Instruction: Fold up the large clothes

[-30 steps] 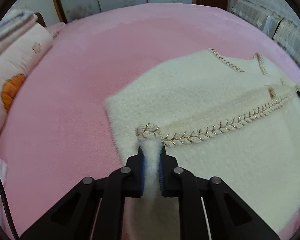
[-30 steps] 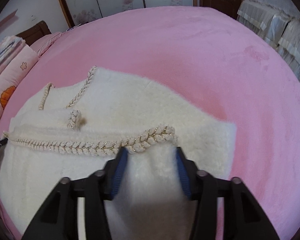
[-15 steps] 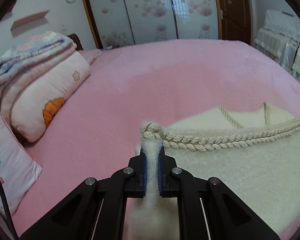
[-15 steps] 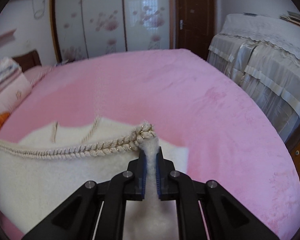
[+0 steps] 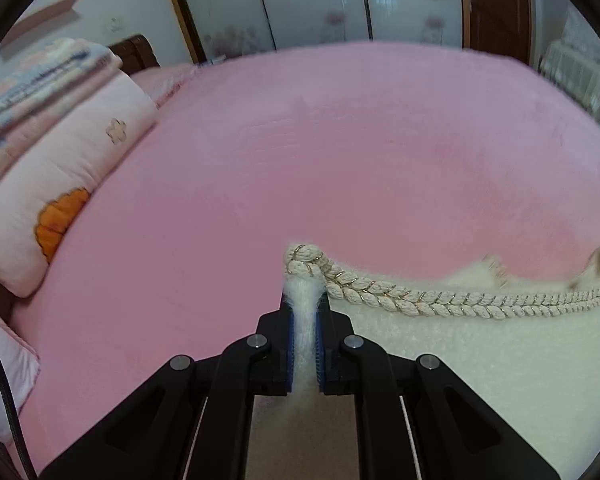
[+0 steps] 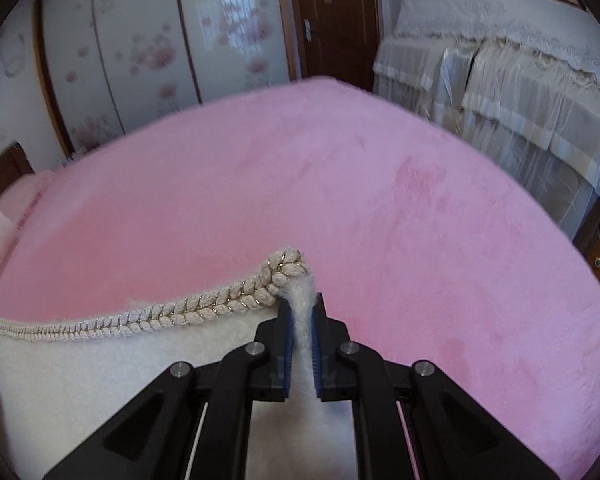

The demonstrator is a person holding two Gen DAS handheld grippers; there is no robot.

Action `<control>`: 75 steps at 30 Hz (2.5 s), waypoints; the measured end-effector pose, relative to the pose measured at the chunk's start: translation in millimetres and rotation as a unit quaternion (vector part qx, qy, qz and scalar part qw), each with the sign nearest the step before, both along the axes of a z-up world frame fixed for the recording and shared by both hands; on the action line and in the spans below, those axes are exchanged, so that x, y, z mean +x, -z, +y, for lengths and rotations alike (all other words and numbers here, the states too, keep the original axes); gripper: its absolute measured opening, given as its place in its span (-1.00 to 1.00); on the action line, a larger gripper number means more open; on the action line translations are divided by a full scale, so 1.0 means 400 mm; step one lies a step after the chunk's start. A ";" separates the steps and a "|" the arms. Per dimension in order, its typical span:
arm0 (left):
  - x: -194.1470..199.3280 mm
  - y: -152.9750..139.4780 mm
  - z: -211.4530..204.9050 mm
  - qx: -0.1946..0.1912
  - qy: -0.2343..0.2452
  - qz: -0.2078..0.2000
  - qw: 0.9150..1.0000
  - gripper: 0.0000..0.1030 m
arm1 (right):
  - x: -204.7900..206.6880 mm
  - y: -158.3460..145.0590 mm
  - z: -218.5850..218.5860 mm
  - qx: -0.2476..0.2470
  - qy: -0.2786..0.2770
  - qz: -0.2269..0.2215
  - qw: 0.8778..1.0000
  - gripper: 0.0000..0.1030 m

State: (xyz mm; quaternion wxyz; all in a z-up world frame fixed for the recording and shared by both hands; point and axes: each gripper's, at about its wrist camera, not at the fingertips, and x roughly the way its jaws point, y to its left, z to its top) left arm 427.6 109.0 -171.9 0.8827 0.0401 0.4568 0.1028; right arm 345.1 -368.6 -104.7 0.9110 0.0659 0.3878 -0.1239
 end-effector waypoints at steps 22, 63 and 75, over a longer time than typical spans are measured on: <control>-0.256 -0.127 -0.063 -0.108 0.021 -0.045 0.993 0.47 | -0.120 -0.045 0.132 0.010 -0.055 0.022 0.998 -0.33; -0.597 -0.024 -0.174 -0.140 -0.083 -0.008 0.987 0.51 | -0.338 -0.004 0.344 0.071 -0.153 0.004 0.986 -0.27; -0.680 0.077 -0.059 -0.028 -0.114 0.006 0.993 0.53 | -0.517 0.125 0.163 -0.044 -0.041 0.036 0.998 -0.32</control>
